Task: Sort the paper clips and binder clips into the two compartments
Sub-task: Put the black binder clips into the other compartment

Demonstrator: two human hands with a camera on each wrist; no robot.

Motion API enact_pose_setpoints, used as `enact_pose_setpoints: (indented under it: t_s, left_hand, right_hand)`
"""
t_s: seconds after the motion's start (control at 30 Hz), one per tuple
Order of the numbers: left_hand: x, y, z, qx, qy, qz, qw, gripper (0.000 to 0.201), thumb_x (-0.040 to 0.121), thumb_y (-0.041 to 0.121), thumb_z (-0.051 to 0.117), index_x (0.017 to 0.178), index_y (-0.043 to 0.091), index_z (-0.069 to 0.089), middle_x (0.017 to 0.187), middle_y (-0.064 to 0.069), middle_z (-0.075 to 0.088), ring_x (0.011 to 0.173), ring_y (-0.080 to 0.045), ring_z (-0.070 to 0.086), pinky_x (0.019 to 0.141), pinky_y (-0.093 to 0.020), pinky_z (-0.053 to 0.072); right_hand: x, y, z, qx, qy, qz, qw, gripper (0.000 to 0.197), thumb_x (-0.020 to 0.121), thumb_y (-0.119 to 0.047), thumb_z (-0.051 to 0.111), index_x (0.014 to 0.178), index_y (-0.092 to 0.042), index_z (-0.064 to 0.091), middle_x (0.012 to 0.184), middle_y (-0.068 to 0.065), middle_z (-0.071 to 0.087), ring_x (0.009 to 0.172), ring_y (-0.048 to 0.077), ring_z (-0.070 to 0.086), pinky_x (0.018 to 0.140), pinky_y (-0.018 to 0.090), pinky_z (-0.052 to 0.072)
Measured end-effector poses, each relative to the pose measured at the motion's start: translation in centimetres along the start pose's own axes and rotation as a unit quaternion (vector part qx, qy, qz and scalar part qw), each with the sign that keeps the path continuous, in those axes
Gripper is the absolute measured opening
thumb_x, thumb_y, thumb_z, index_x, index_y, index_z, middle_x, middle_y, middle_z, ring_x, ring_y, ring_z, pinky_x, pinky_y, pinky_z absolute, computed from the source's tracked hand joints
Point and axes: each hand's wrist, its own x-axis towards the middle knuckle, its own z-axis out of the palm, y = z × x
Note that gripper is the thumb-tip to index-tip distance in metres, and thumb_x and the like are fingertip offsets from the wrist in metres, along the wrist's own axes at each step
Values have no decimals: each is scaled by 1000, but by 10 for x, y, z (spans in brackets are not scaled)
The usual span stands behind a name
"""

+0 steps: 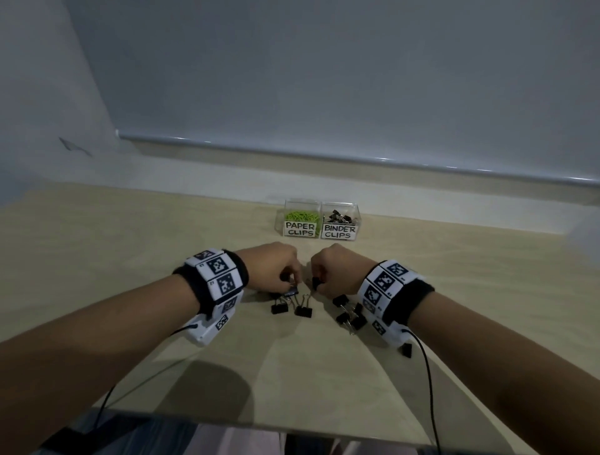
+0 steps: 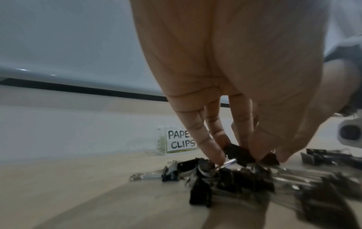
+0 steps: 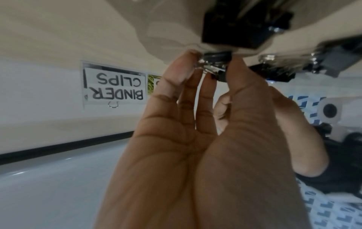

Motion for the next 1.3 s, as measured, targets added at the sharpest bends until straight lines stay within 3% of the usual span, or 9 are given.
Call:
enact_pose_setpoints:
  t_s: [0.2,0.33,0.5,0.73,0.93,1.03,1.17,1.23,1.3]
  left_hand:
    - [-6,0,4,54,-37,17,998,33,88,20,57,119,23,65,100,-1,48,95,-22,54,79,-31,45]
    - [-1,2,4,84,-54,18,995,32,87,27,63,118,20,64,98,0,48,96,-22,55,74,-28,42]
    - [8,4,1,74,-58,8,995,25,81,30,71,102,18,64,101,-3,63,89,-21,60,73,-32,51]
    - [7,-2,-1,-14,-36,16,999,24,74,27,79,90,15,66,90,1,68,81,-15,63,70,-30,52]
    - [9,-9,0,-88,-18,0,996,20,71,19,81,74,18,61,70,10,60,61,-3,53,55,-16,42]
    - [12,-10,-11,-128,-12,-8,992,19,72,17,81,74,19,62,78,4,68,69,-7,61,63,-21,49]
    - [30,-9,-41,-170,54,-23,984,17,75,16,79,80,15,63,83,4,71,76,-8,67,74,-24,55]
    - [48,-7,-57,-177,115,-35,977,16,76,15,78,82,12,64,79,6,68,71,-4,65,67,-15,51]
    - [71,-3,-70,-168,179,-42,969,16,74,12,79,82,10,65,80,5,68,72,-8,64,66,-17,51]
  right_hand:
    - [2,1,2,-10,-7,6,1000,11,75,-14,66,85,-9,64,82,7,57,77,24,51,66,32,46]
    - [-1,3,2,-4,-2,12,1000,13,73,-14,68,85,-8,64,79,3,54,76,23,52,65,31,46]
    - [-6,9,0,19,5,17,1000,19,71,-17,72,87,-6,67,78,1,57,73,18,51,63,28,43]
    - [-4,36,-29,123,87,53,987,17,72,-13,75,88,-9,70,86,5,70,80,18,66,73,30,58]
    - [34,61,-67,105,177,91,974,12,74,-12,72,85,-9,67,85,6,69,75,18,63,62,23,51]
    - [52,74,-70,84,191,127,970,18,77,-13,68,95,-8,67,95,10,68,84,22,63,74,30,55]
    - [51,88,-58,41,160,126,978,33,83,-21,67,113,-9,64,111,9,65,100,23,61,88,31,51]
    - [37,90,-52,55,178,112,976,23,83,-15,64,105,-10,69,107,8,68,96,22,62,85,29,51]
    - [18,90,-48,74,172,90,978,20,80,-5,59,94,-11,73,98,7,71,88,20,64,82,26,51]
